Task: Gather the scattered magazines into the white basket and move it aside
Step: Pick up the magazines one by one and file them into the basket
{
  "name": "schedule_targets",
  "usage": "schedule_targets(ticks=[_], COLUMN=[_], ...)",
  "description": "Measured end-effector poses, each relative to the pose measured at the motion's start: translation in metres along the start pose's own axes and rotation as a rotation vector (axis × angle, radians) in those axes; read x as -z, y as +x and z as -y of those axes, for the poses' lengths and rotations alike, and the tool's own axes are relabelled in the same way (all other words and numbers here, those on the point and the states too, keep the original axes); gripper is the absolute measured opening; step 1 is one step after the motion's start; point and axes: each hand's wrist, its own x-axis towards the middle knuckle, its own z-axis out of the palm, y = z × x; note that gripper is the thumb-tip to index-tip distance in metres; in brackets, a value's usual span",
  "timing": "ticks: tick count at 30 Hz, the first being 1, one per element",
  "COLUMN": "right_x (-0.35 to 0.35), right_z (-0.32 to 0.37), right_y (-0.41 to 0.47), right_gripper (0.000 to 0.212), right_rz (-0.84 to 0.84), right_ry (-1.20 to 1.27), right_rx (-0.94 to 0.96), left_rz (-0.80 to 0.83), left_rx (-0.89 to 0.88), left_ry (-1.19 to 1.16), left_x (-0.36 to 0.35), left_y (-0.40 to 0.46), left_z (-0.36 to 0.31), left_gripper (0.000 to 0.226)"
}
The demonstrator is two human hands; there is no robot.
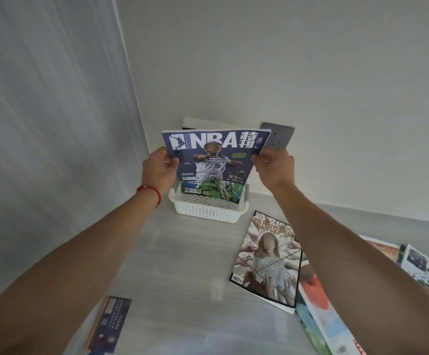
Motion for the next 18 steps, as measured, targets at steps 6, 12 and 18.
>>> schedule_targets(ticks=[6,12,18], right_x=[-0.026,-0.054,-0.064], right_z=[-0.027,-0.039,-0.045], right_y=[0.015,0.025,0.033], right_gripper=[0.02,0.024,0.023], right_rz=[0.062,0.074,0.13], right_ry=[-0.004,-0.045,-0.008], right_rx=[-0.083,-0.21,-0.245], left_rz=[0.091,0.209,0.357], left_rx=[0.096,0.171,0.251], left_ry=[0.058,0.121,-0.154], left_x=[-0.023,-0.04,-0.049], left_y=[0.03,0.046,0.047], left_z=[0.027,0.037,0.041], left_gripper=[0.013,0.032,0.031])
